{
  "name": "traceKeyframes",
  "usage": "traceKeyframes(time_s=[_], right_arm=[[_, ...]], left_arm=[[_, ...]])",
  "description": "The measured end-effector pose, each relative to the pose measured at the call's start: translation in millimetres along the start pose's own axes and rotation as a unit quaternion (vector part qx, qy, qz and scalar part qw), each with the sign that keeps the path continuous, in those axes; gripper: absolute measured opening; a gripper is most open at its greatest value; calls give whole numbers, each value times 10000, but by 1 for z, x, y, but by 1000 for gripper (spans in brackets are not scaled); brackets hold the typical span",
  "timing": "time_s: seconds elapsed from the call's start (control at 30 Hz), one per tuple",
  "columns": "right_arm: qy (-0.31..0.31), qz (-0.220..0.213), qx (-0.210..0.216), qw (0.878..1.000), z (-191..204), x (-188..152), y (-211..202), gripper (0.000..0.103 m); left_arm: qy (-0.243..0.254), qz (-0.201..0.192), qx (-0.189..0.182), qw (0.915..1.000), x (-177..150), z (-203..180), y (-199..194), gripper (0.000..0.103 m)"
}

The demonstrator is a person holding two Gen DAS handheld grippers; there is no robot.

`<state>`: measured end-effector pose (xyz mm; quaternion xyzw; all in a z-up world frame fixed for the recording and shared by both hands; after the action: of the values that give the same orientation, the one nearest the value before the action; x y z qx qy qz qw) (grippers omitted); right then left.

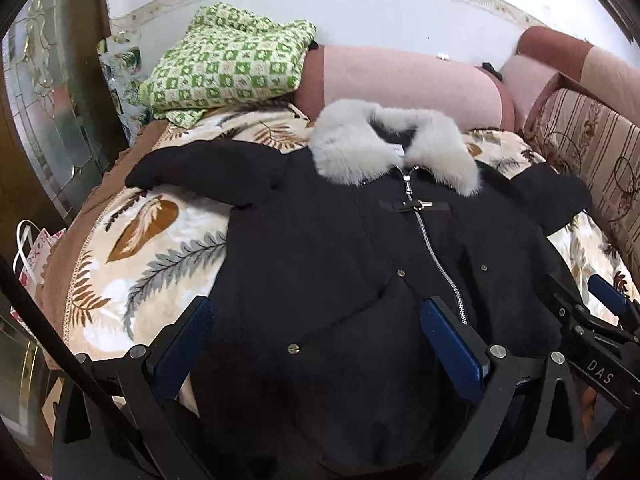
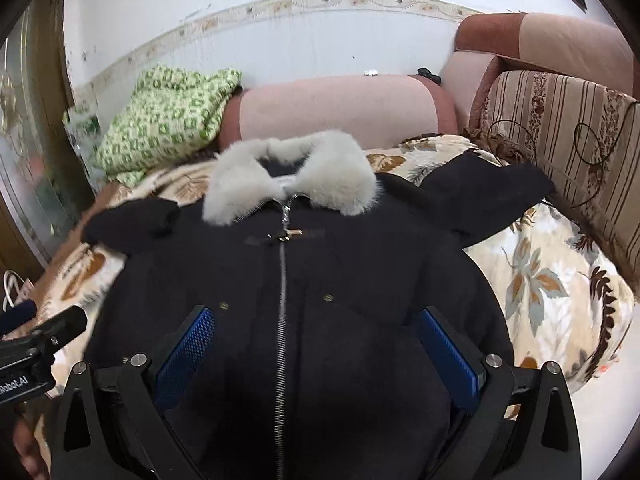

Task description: Fold large clothes

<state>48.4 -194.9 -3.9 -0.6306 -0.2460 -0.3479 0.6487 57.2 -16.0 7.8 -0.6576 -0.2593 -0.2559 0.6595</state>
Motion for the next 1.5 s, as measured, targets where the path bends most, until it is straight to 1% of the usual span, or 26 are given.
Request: traceKeyframes(time_s=[0.1,0.17,0.27,0.4,0.6,1.0,1.17,1.43,1.5], right_arm=[[151,104,-10,9998,-10,1,10,102],[219,113,-71,9997,-16,3,14,102],[308,135,-161,9993,-23,4,20,102],[297,213,-256,9990,-26,3,28,102],[207,407,-235,9987,-21,-3,40,102],[97,593,-289,9978,-13,-9,51,102],[29,679,-314,9972,-7,-12,55,102],[-94,790,-327,9963,3,-14,61,102],[-116,816,-333,9960,5,-15,62,102]], left_arm=[[-12,128,1,9999,0,-4,11,103],[-6,160,-36,9999,1,-6,17,103],[34,210,8,9998,3,-7,23,103],[63,282,61,9996,5,-8,32,103],[48,450,111,9989,1,-2,43,103],[-261,457,265,9983,3,28,54,103],[-374,463,270,9979,3,39,58,103],[-449,481,171,9977,2,48,66,103],[-479,501,141,9975,0,50,68,100]])
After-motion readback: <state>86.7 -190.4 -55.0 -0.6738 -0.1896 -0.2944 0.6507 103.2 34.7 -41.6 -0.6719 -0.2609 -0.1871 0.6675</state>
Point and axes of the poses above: each gripper's, at about its wrist camera, not at the fingertips, and y roughly the way its jaws point, z to its left, x to its top, the point moved 6 cm from there along y, roughly the way its jaws point, and after that the axes turned 2 degrees about -y, right-handed, at the moved point
